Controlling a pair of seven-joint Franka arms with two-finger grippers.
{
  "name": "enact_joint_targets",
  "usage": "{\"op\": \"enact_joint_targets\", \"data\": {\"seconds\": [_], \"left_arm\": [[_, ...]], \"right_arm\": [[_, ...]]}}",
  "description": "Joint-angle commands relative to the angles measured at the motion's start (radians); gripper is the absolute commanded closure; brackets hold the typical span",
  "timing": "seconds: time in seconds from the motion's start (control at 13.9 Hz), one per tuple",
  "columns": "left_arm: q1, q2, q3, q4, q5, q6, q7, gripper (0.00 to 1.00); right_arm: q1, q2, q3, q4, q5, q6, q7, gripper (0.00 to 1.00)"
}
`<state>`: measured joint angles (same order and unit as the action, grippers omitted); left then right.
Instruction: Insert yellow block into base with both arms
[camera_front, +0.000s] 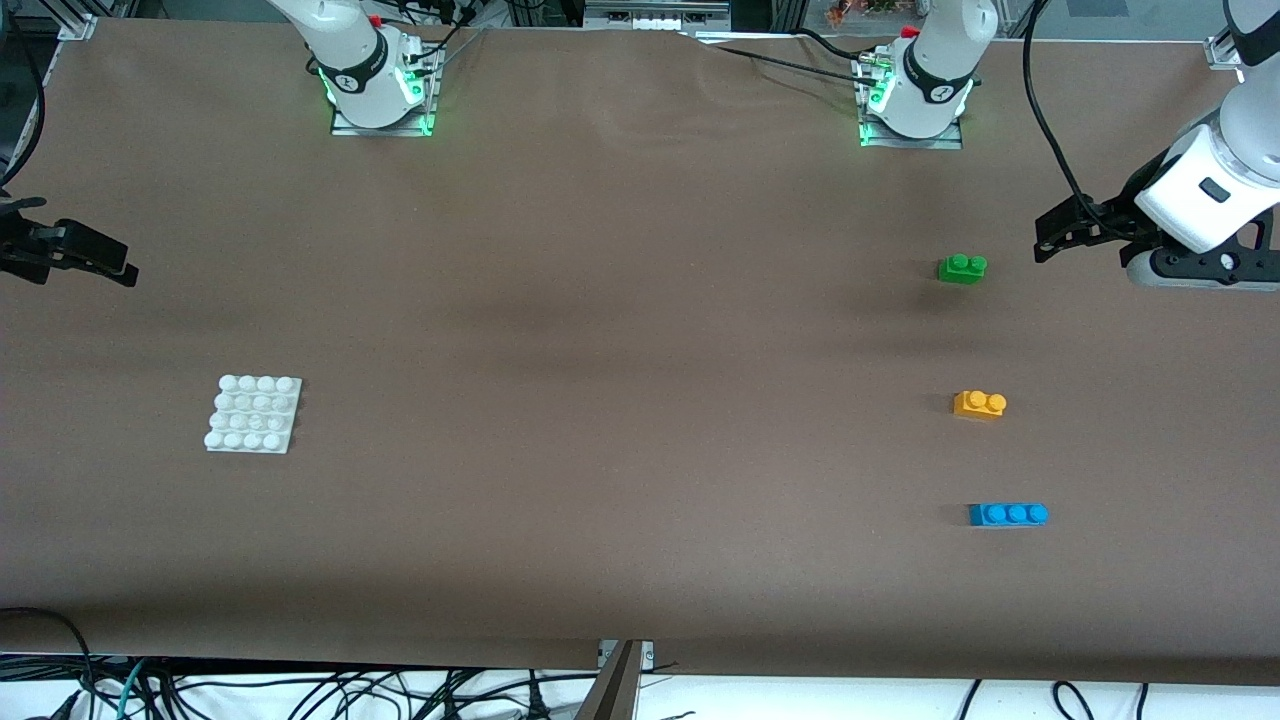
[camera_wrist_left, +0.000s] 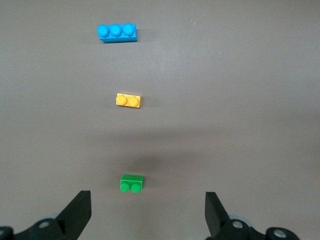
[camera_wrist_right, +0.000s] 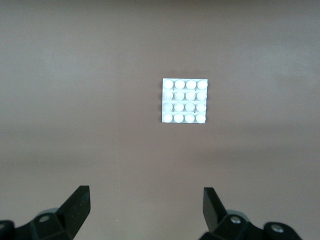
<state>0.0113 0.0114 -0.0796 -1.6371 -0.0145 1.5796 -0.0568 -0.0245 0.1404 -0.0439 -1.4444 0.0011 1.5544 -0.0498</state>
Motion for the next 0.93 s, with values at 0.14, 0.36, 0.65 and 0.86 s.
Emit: {"op": "enact_joint_targets", "data": {"seconds": [0.14,0.36,0.65,0.86], "left_arm": [[-0.002,0.015,0.001,0.034,0.01,-0.016,-0.006,0.0],[-0.004,0.016,0.0,0.034,0.01,-0.016,-0.009,0.0],[-0.004,0.016,0.0,0.034,0.01,-0.016,-0.004,0.0],[-0.005,0.015,-0.002,0.034,0.01,-0.016,-0.008,0.0]], "right_arm": [[-0.006,-0.008,0.004,-0.008,-0.001,-0.005,0.004,0.0],[-0.006,-0.008,0.004,-0.008,-0.001,-0.005,0.004,0.0],[-0.008,-0.008,0.004,-0.008,-0.001,-0.005,0.004,0.0],[-0.008,-0.008,0.004,-0.008,0.0,-0.005,0.004,0.0]]}}
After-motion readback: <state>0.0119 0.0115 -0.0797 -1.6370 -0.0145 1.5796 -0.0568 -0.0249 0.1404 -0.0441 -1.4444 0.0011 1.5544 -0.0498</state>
